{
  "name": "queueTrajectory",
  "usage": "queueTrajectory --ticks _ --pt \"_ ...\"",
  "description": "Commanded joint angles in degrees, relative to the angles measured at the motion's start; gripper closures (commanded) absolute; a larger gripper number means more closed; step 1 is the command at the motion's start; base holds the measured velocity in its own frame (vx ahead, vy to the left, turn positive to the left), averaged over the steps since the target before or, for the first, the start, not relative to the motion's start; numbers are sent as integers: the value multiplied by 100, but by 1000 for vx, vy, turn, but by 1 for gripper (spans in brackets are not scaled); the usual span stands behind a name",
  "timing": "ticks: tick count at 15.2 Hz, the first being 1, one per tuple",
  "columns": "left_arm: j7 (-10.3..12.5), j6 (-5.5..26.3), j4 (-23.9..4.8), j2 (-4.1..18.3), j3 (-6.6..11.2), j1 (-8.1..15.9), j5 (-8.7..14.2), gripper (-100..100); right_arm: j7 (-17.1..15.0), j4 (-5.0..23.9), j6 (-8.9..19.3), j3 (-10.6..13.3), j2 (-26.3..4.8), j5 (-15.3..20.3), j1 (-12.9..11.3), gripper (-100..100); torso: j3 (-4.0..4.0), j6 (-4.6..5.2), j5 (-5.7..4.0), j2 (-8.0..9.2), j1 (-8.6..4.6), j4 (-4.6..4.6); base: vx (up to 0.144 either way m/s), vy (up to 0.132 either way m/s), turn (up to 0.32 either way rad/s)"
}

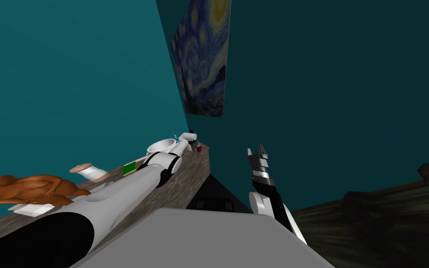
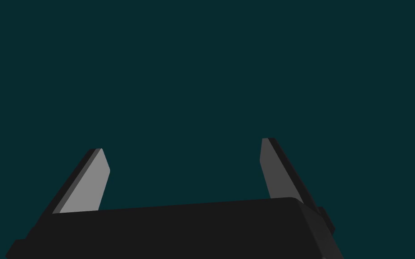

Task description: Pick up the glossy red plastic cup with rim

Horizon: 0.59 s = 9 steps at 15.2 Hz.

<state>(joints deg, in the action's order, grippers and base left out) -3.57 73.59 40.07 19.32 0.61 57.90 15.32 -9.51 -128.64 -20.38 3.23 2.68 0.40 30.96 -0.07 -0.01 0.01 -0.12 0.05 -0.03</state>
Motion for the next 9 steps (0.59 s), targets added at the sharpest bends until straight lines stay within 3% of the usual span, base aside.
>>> queueTrajectory --ticks 1,2,9 --pt "-9 165 -164 1 -3 133 38 -100 0 0 0 0 0 0 0 0 0 0 0 0 0 0 24 16 -8" --pt "-20 350 -357 2 -6 295 89 -100 0 0 0 0 0 0 0 0 0 0 0 0 0 0 32 19 -10" --pt "-52 842 -880 -16 -17 738 239 -100 0 0 0 0 0 0 0 0 -5 0 1 -8 3 -2 40 22 -16"
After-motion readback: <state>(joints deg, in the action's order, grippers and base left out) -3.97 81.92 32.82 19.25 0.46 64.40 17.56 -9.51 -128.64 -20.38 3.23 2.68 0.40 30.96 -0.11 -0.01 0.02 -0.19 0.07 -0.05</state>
